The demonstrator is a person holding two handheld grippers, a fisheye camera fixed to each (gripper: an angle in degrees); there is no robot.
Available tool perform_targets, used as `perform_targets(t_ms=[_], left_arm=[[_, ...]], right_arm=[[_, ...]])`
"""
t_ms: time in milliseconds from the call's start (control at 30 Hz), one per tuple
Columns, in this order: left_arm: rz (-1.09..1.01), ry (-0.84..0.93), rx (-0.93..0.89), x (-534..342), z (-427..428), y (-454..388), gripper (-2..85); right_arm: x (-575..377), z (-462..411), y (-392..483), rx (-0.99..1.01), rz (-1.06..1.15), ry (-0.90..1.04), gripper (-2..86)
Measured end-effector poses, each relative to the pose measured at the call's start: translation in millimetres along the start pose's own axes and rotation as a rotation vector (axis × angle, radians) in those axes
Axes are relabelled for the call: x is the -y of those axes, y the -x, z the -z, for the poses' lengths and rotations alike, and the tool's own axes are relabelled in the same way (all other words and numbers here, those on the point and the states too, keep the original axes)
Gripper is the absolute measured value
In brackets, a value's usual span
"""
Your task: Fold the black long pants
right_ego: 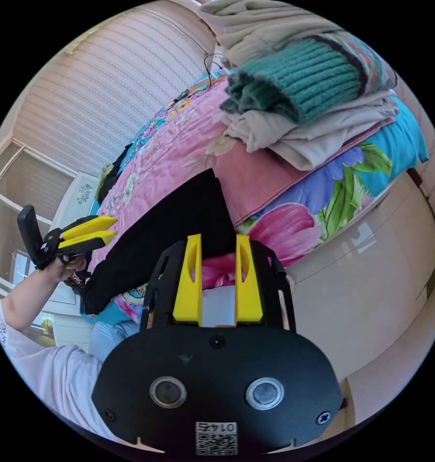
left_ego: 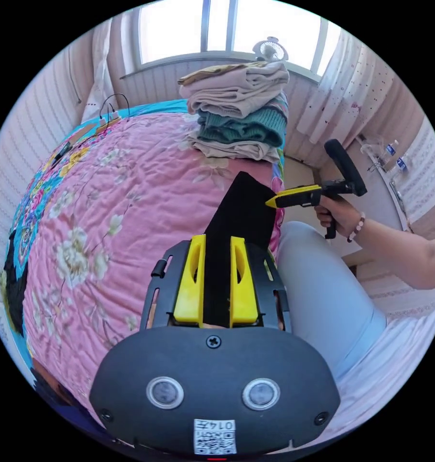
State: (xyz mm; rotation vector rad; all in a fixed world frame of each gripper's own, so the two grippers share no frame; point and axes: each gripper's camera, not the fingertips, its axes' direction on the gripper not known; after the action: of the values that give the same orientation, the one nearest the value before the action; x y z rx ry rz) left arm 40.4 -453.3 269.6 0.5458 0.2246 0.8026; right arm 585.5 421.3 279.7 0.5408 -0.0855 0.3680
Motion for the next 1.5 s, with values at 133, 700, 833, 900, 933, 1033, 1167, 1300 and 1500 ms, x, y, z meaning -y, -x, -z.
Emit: perform_targets(t_ms=[133, 700, 833, 900, 933, 1033, 1167, 1300, 1500], left_arm=[[-0.005, 0.12, -0.003, 12, -39, 5, 10.6], [0.097, -0.049, -0.077, -164, 32, 22, -0.4], [0.233, -0.181, -0.024, -253, 79, 36, -0.3], [0.36, -0.234, -0.014, -321, 106, 49, -0.3], [0.391, -0.245, -0.014, -338, 112, 52, -0.3], [0.532, -0.291, 0.02, -428, 136, 63, -0.2], [0.753, -0.396, 0.088, -556, 172, 77, 0.2], [1.013, -0.523, 0.201, -689, 215, 85, 2.5], [1.54, -0.598, 0.388, -890, 227, 29, 3.6]], right_arm=[[-4, 3, -18, 0.039, 0.021, 0.012, 6.3], [-14, 62, 55, 0.511, 0.346, -0.094, 2.3], [2, 57, 131, 0.614, 0.491, -0.033, 2.3], [11, 42, 196, 0.674, 0.6, 0.04, 2.4], [12, 37, 214, 0.687, 0.629, 0.063, 2.4], [12, 9, 310, 0.743, 0.755, 0.172, 2.5], [-6, -27, 463, 0.83, 0.942, 0.289, 3.0], [-49, -61, 635, 0.787, 1.134, 0.351, 4.3], [-111, -133, 787, 0.541, 1.192, 0.591, 10.6]])
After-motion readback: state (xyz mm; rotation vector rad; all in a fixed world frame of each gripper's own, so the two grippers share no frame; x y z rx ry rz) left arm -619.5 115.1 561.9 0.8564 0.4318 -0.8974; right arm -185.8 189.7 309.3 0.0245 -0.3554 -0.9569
